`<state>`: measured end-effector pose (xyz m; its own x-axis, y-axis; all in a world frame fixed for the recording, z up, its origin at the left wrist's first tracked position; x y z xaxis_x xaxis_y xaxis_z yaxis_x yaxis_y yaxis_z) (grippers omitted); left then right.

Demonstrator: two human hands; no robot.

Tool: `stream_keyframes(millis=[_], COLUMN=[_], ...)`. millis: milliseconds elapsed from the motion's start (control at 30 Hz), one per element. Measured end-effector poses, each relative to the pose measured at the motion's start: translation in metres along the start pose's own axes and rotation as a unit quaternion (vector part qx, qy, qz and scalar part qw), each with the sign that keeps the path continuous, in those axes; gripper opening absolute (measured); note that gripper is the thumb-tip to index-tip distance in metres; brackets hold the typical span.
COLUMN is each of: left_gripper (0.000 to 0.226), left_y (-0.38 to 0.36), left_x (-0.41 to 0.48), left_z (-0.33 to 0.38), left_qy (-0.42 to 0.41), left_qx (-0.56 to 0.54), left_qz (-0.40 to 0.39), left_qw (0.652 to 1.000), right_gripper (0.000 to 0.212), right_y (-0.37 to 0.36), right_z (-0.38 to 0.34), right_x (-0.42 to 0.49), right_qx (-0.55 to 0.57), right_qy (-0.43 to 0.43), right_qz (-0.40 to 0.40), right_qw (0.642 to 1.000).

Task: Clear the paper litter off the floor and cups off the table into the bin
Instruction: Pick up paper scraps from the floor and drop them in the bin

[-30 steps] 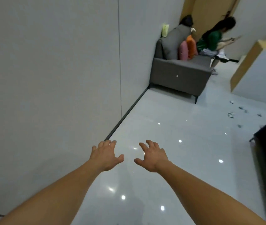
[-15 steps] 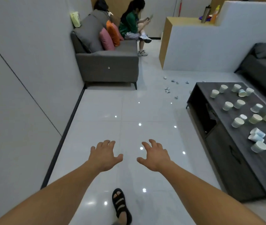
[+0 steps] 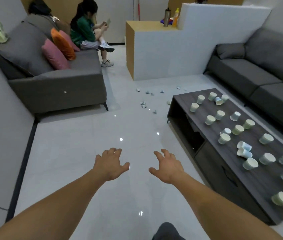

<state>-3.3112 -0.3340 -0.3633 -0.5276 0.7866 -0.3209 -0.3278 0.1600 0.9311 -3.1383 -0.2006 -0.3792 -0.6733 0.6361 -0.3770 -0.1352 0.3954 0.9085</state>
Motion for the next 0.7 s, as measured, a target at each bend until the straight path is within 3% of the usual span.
stream_keyframes(millis=[200, 700], left_gripper=[0.077, 0.076], left_y=[0.026, 0.118], left_x=[0.140, 0.432], left_z=[0.042, 0.089], left_qy=[-0.033, 0.010], left_qx=[0.015, -0.020], left_qz=[-0.022, -0.031], left_qw=[0.999, 0.999], right_gripper=[0.078, 0.077], right_y=[0.041, 0.182], right_z=[0.053, 0.135], right_x=[0.119, 0.407], right_qx=[0.010, 0.018], right_qy=[-0.020, -0.003], right_qz=[-0.001, 0.000], right_qw=[1.000, 1.000])
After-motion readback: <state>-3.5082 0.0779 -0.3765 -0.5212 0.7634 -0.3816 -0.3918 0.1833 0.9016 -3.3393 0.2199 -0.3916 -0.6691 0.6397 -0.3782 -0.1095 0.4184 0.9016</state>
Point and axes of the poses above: each hand's wrist, its own x-axis towards the middle knuckle, its own y-axis out of the back of the hand, z = x × y, the point moved 9 cm from there along x, towards the middle knuckle
